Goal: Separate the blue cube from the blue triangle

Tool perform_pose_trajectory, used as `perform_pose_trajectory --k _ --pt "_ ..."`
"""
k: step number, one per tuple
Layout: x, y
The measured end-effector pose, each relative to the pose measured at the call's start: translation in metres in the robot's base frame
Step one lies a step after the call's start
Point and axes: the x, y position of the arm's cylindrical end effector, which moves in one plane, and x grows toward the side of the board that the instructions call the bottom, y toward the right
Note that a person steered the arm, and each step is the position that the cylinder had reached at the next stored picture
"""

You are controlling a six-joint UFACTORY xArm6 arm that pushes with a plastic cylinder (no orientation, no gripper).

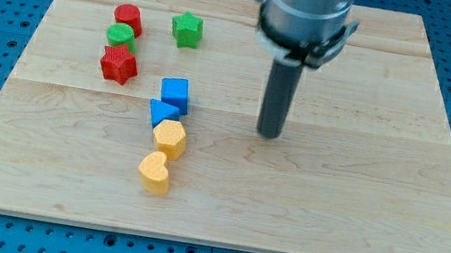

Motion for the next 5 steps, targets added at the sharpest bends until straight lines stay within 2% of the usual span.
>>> perform_pose_trajectory --k 1,2,5 --pt "0.004 -0.062" --pt "0.007 -0.099" --pt "-0.072 -0.095"
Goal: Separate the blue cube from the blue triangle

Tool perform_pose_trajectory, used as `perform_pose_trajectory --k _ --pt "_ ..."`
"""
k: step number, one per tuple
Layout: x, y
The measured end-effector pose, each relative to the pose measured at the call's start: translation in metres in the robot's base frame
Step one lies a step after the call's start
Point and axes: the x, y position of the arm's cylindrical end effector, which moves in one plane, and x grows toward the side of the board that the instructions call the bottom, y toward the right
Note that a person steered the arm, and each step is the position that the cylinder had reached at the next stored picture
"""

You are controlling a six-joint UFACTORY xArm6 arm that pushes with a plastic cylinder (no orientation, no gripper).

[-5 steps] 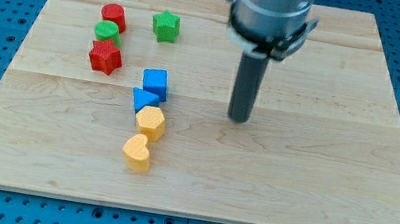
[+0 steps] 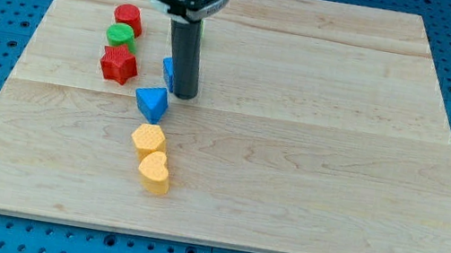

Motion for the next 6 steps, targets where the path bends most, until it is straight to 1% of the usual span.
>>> perform_pose_trajectory --k 1,2,4,5,6 --pt "0.012 0.0" --pt "0.044 -0.025" --pt "0.023 -0.03" --pt "0.01 -0.038" --pt "0.005 -0.05"
